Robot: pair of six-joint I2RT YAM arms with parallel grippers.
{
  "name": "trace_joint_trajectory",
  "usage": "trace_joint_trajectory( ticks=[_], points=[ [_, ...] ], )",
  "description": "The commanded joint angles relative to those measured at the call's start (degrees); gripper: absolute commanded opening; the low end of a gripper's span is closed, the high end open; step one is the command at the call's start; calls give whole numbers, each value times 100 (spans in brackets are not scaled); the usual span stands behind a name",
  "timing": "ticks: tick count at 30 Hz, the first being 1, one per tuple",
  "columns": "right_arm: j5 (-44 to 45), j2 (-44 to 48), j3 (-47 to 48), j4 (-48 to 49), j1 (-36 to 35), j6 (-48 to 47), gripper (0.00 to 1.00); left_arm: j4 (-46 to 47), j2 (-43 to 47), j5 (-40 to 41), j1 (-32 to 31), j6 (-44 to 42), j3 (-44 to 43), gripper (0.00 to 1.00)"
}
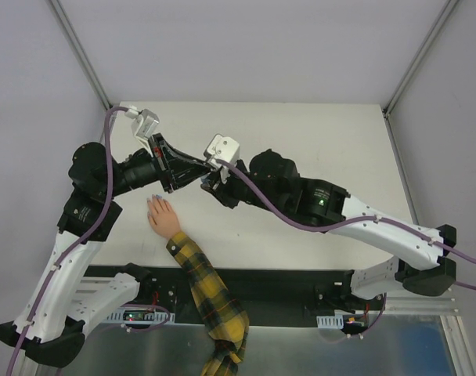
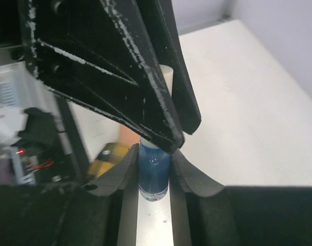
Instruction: Paint the nails
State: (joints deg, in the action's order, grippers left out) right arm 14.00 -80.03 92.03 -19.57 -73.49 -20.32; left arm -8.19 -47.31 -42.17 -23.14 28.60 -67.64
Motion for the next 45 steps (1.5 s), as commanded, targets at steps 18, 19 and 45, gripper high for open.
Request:
trace_joint_trajectory(
  ticks=[18, 19, 45],
  points=[
    [-6798, 1174, -1346, 2540, 1443, 1849, 0, 1628, 363, -2735, 19, 190, 49, 63],
    [-6596, 1174, -1285, 2355, 1434, 1751, 0, 1566, 380, -2648, 20, 164, 49, 74],
    [58, 567, -431, 884, 125, 10, 0, -43, 20, 359, 28, 374, -189, 51]
  ],
)
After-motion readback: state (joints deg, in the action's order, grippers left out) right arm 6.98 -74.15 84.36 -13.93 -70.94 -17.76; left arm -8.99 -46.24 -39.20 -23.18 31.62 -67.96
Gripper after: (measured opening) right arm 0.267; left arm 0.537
